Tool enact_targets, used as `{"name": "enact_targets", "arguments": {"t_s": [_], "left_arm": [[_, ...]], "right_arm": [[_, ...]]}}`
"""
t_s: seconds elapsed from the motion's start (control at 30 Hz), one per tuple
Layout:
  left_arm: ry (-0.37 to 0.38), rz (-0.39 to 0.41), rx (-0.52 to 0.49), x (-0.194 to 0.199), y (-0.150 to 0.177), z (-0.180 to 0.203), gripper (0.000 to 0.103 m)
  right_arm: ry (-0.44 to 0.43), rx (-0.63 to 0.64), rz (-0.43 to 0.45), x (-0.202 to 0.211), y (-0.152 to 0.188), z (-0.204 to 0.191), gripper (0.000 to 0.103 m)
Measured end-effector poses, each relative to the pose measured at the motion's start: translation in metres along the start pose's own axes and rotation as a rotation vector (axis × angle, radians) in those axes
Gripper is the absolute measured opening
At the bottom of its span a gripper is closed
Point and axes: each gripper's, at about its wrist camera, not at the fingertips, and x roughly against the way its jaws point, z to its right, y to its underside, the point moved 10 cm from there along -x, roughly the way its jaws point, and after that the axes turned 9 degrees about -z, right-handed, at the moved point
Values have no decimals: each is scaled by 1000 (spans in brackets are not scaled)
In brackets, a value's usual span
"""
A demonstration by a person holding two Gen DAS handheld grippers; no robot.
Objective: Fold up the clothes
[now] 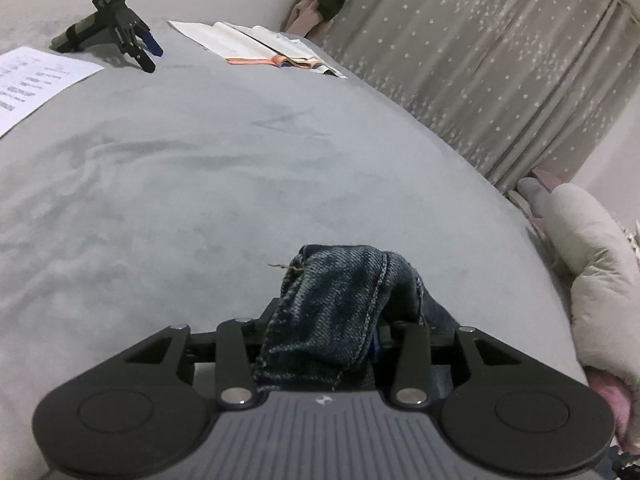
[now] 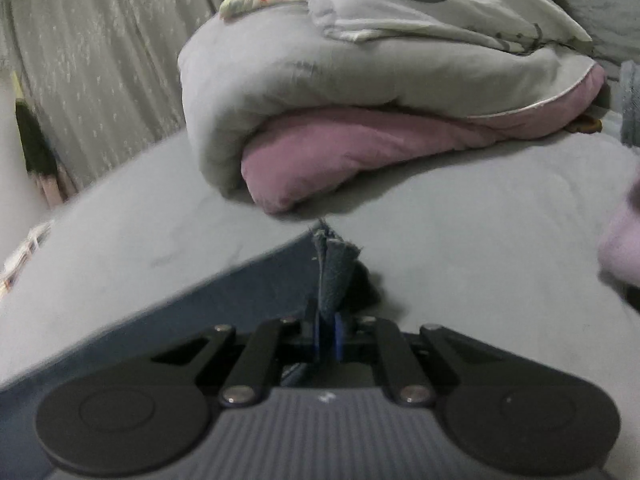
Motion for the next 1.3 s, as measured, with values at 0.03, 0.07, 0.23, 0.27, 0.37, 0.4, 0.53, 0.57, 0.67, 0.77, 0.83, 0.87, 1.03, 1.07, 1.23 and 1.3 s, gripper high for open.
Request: {"name": "enact_targets", "arguments": {"t_s": [0.03, 0.07, 0.23, 0.27, 0.37, 0.4, 0.53, 0.57, 0.67, 0.77, 0.83, 0.87, 1.03, 1.07, 1.23, 1.3], "left_arm": [[6, 11, -6, 2, -1, 3, 38], [12, 21, -12, 3, -3, 5, 38], [16, 16, 13, -1, -3, 3, 41], [4, 1, 30, -6, -1, -2, 44], [-24, -46, 59, 2, 0, -11, 48], [-27, -56, 64, 6, -1, -13, 49], [-26, -69, 88, 30, -1, -18, 67], [-24, -54, 89, 39, -1, -18, 76], [-26, -52, 53, 63, 11, -15, 79], [-66, -80, 19, 81, 39, -14, 80], [-92, -75, -22, 96, 60, -13, 80], [-105, -72, -42, 104, 70, -13, 80], [-147, -43, 94, 148, 118, -61, 80], [-145, -44, 110, 153, 124, -66, 80], [-151, -8, 88, 178, 142, -79, 80], [-134, -1, 64, 183, 144, -84, 80]], "right_arm": [[-21, 19, 30, 8, -9, -7, 6], [-42, 45, 66, 20, -18, -15, 6], [-70, 96, 195, 63, -31, -25, 7], [-42, 88, 182, 57, -27, -18, 10], [80, 28, -35, 17, 10, 16, 22], [111, 3, -112, 7, 23, 27, 26], [51, -156, 9, 58, 31, 51, 102], [44, -162, 18, 69, 32, 53, 103], [16, -171, 44, 109, 37, 55, 103], [-36, -211, 55, 138, 48, 56, 103], [-60, -257, 23, 146, 62, 56, 103], [-66, -279, -1, 148, 70, 56, 103], [14, -348, -62, 155, 114, 64, 103], [44, -372, -54, 163, 125, 68, 103], [22, -414, 1, 199, 158, 57, 103], [9, -386, -3, 204, 168, 48, 103]]}}
